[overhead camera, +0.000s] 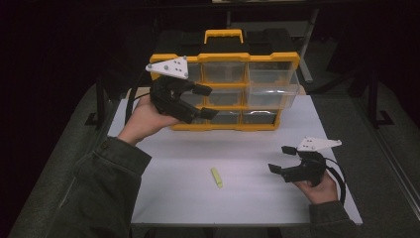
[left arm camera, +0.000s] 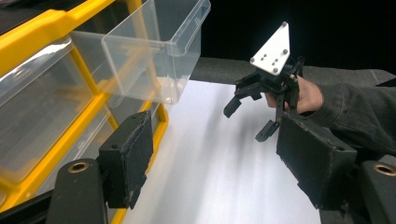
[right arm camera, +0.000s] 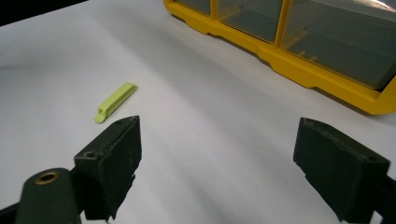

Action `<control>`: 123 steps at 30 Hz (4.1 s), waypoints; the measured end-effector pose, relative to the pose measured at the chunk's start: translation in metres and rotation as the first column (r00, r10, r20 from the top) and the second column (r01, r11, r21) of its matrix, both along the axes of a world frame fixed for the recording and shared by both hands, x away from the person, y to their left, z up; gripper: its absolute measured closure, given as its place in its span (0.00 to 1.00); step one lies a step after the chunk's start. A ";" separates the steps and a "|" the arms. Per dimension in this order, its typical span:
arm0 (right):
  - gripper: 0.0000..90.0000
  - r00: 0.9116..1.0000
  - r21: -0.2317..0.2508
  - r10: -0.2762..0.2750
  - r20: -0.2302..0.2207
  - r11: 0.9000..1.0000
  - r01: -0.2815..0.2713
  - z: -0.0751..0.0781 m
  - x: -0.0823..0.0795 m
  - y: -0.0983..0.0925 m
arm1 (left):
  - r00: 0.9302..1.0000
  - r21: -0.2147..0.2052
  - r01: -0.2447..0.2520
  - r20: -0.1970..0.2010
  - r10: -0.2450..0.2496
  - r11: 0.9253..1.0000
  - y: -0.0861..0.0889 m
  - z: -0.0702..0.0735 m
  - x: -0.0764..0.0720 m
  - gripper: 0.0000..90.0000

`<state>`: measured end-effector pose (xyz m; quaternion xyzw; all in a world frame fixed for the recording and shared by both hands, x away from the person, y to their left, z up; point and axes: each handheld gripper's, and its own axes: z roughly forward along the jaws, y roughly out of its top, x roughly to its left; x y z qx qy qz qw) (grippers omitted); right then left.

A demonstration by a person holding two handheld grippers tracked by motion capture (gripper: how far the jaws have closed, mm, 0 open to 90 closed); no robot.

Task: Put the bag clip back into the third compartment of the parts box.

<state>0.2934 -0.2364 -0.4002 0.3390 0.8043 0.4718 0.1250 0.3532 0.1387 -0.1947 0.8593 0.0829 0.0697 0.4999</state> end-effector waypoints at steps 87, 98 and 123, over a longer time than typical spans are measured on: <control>0.22 0.999 -0.063 0.051 -0.009 0.997 -0.052 0.012 -0.010 0.017 | 0.955 -0.039 -0.291 -0.061 0.289 0.956 0.095 -0.157 -0.073 0.24; 0.25 0.996 -0.057 0.083 -0.010 0.995 -0.083 0.037 -0.018 0.043 | 0.950 -0.021 -0.309 -0.056 0.307 0.951 0.102 -0.165 -0.073 0.24; 0.57 0.971 -0.178 0.211 -0.112 0.957 -0.228 0.030 -0.002 0.133 | 0.947 -0.047 -0.317 -0.059 0.315 0.947 0.107 -0.166 -0.075 0.24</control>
